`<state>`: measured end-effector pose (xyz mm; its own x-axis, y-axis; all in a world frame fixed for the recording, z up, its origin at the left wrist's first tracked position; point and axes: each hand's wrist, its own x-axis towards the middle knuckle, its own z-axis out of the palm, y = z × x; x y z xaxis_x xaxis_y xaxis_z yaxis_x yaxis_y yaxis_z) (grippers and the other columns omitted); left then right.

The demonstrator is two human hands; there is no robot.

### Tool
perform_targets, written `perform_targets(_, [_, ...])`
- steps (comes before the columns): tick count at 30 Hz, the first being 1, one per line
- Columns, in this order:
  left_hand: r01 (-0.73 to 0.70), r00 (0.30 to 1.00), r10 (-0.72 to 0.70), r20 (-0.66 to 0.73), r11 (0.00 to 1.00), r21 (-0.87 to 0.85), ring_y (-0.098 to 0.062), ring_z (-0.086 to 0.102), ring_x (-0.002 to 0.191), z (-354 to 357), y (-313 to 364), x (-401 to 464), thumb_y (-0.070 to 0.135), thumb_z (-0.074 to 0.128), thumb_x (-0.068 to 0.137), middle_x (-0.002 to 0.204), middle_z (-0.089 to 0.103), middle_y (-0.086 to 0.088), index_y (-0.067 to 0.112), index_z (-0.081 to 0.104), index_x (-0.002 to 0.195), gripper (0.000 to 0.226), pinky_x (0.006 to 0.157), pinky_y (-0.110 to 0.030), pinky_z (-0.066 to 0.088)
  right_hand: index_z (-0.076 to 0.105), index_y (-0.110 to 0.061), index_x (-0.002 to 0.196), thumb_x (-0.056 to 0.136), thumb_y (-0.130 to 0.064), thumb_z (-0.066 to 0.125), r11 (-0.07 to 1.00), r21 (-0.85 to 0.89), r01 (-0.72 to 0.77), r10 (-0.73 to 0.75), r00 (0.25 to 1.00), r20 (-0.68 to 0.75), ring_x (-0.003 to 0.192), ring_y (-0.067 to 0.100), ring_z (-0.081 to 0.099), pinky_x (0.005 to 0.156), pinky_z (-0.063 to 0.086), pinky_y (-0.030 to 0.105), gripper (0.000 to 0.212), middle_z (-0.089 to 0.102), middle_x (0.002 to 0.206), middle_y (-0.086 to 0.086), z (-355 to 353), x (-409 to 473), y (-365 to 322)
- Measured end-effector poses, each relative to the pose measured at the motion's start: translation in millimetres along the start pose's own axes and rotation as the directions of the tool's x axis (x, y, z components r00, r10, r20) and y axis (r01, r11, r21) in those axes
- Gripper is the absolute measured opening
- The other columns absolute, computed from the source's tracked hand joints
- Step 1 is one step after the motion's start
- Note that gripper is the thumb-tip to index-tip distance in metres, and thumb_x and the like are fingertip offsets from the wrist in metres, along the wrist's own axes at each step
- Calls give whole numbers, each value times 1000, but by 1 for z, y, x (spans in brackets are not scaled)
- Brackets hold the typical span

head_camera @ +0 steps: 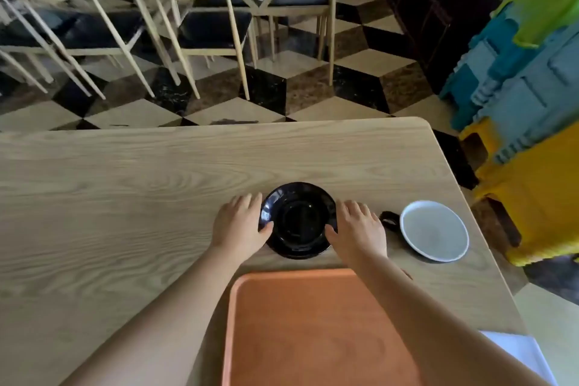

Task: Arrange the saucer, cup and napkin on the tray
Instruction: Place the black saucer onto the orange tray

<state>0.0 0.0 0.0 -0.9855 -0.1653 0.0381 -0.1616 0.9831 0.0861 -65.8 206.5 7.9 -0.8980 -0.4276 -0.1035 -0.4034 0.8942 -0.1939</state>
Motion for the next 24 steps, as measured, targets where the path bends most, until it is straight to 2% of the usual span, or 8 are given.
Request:
perform_targets(4, [41, 998, -43, -39, 998, -57, -33, 61, 84, 11, -3, -1, 29, 72, 67, 87, 66, -11, 3, 61, 105, 47, 62, -38, 52, 45, -13, 116, 84, -34, 50, 999, 18, -27, 27, 1000, 17, 107, 25, 47, 79, 43, 35, 39, 57, 114, 6, 10, 6, 3])
perform_targets(7, [101, 994, -106, -14, 977, -188, -32, 57, 94, 14, 4, -5, 25, 65, 76, 97, 63, -11, 6, 59, 109, 39, 69, -39, 50, 42, -14, 122, 84, -31, 50, 994, 92, -56, 51, 997, 50, 110, 25, 44, 75, 45, 36, 43, 55, 117, 7, 15, 5, 3])
perform_targets(9, [195, 980, -194, 34, 927, -319, -32, 55, 102, 13, 10, -8, 21, 62, 81, 109, 59, -13, 7, 55, 119, 41, 78, -38, 47, 42, -13, 123, 85, -28, 51, 986, 144, -88, 81, 995, 53, 111, 27, 41, 75, 45, 37, 42, 53, 118, 9, 13, 5, 1])
perform_targets(11, [277, 959, -272, 82, 828, -488, -32, 55, 104, 11, 15, -9, 15, 62, 82, 111, 59, -13, 7, 53, 122, 41, 84, -36, 44, 44, -12, 121, 85, -22, 53, 971, 200, -129, 119, 991, 61, 109, 28, 41, 74, 45, 38, 38, 51, 115, 11, 12, 3, -3])
perform_targets(13, [319, 944, -303, 130, 738, -595, -30, 61, 90, 10, 17, -11, 7, 60, 81, 95, 64, -8, 9, 56, 119, 38, 81, -34, 47, 48, -10, 116, 85, -14, 53, 927, 324, -189, 171, 982, 83, 101, 29, 47, 73, 45, 37, 32, 52, 110, 13, 11, 3, -8])
perform_targets(16, [390, 917, -320, 240, 584, -712, -29, 66, 59, 11, 15, -13, -4, 51, 81, 73, 66, -12, 14, 58, 119, 42, 64, -40, 58, 55, -8, 110, 80, -3, 51, 849, 474, -234, 227, 971, 73, 90, 29, 52, 71, 43, 32, 30, 59, 104, 15, 11, 2, -10])
perform_targets(20, [457, 882, -323, 344, 403, -793, -8, 63, 44, 0, 13, -32, -3, 47, 88, 73, 65, -3, 15, 50, 130, 46, 43, -15, 47, 63, -12, 104, 78, -1, 48, 776, 591, -221, 266, 964, 11, 87, 28, 57, 67, 38, 27, 32, 66, 91, 10, 0, -14, -8])
perform_targets(24, [448, 877, -328, 351, 293, -845, -8, 64, 46, -22, 9, -67, 3, 54, 88, 77, 63, -1, 24, 49, 128, 45, 44, -17, 48, 65, -21, 105, 78, -2, 54, 694, 692, -198, 242, 970, 35, 71, 19, 60, 68, 45, 25, 35, 59, 72, -11, -11, -49, -11])
